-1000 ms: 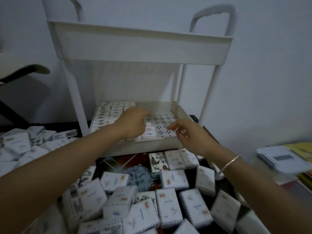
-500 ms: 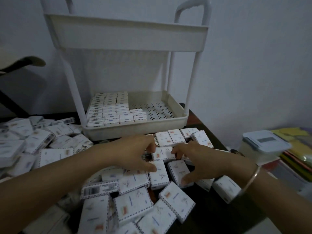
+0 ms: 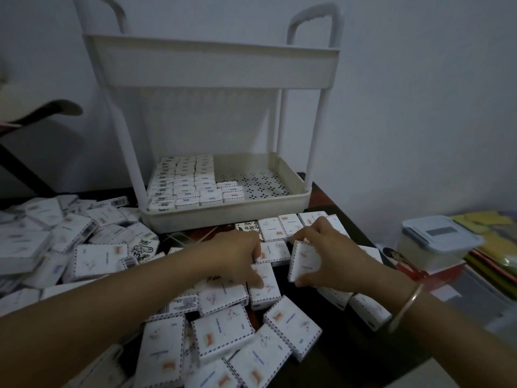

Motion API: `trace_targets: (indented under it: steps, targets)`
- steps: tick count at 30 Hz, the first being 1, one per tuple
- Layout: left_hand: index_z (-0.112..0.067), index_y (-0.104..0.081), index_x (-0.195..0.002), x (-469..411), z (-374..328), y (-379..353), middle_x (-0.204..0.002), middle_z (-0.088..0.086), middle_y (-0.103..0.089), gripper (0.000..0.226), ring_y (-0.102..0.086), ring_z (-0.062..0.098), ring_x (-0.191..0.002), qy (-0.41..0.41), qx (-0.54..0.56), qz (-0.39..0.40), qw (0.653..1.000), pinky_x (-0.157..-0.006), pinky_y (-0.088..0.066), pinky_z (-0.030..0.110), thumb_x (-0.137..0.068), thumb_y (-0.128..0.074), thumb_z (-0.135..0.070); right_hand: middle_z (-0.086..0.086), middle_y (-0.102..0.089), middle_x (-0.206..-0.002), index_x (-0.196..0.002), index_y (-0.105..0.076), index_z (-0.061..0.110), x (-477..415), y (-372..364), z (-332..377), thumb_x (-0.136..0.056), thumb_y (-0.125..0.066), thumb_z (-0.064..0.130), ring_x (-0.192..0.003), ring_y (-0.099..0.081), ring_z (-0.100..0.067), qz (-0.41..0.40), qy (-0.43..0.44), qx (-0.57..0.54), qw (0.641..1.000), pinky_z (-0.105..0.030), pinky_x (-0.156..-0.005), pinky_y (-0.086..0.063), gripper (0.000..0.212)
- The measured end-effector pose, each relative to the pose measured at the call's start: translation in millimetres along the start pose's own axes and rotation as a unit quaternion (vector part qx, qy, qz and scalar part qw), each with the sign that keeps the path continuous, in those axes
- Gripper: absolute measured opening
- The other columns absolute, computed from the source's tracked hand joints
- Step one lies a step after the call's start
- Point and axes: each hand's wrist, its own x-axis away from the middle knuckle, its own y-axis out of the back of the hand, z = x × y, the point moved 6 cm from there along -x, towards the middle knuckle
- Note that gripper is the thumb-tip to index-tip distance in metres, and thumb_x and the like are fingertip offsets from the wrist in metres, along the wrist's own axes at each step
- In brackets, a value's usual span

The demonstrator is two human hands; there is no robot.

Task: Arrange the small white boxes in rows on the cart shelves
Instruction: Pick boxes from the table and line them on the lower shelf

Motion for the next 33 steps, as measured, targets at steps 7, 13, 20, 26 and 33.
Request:
trace_targets:
  steps: [7,13,20,26,33]
  targets:
    - [-0.032,-0.052,-0.111,-1.9,3.1,9.2,-0.096,-0.02,-0.049,0.054,-0.054,0.0,-0.086,0.004,0.097,-0.032,0.995,-0.069,-0.048,0.02,-0.069,-0.083,-0.044,0.016,-0.057,-0.099,-0.104,-0.042,0.033,-0.8,12.1,-10.6,-0.069,-0.078,0.053,-0.082,-0.052,-0.002,-0.105,-0.06,-0.156,0.98,-0.02,-0.06,-0.04,0.054]
    - [-0.034,-0.055,-0.099,-6.0,8.0,29.6,-0.098,-0.015,-0.055,0.038,-0.053,0.004,-0.087,-0.017,0.123,-0.101,0.987,-0.073,-0.045,0.025,-0.072,-0.082,-0.034,0.015,-0.062,-0.107,-0.1,-0.05,0.038,-5.7,8.9,-8.9,-0.078,-0.071,0.051,-0.063,-0.068,-0.007,-0.057,-0.075,-0.269,0.959,-0.014,-0.05,-0.047,0.033]
    - [-0.03,-0.06,-0.105,-4.2,34.1,66.5,-0.112,-0.01,-0.06,0.038,-0.06,0.009,-0.099,0.034,0.176,-0.196,0.964,-0.087,-0.052,0.033,-0.074,-0.081,-0.032,-0.004,-0.069,-0.093,-0.103,-0.054,0.025,-24.2,10.0,-3.4,-0.091,-0.061,0.04,-0.06,-0.068,-0.013,-0.035,-0.105,-0.43,0.896,-0.024,-0.05,-0.049,0.021]
    - [-0.022,-0.058,-0.103,-8.7,55.2,87.3,-0.098,0.007,-0.07,0.029,-0.071,0.014,-0.063,0.032,0.341,-0.212,0.915,-0.054,-0.057,0.026,-0.083,-0.072,-0.006,-0.016,-0.071,-0.096,-0.109,-0.057,0.011,-44.0,15.3,6.5,-0.098,-0.051,0.02,-0.076,-0.072,-0.031,-0.015,-0.114,-0.568,0.815,-0.033,-0.056,-0.056,0.015]
    - [-0.017,-0.063,-0.085,-24.0,83.0,116.7,-0.066,-0.002,-0.071,0.035,-0.069,0.01,-0.057,0.057,0.376,-0.29,0.878,-0.053,-0.055,0.026,-0.082,-0.068,-0.052,-0.017,-0.062,-0.119,-0.116,-0.062,0.011,-78.7,15.0,6.4,-0.093,-0.058,0.013,-0.099,-0.069,-0.033,0.005,-0.107,-0.64,0.761,-0.047,-0.085,-0.057,0.024]
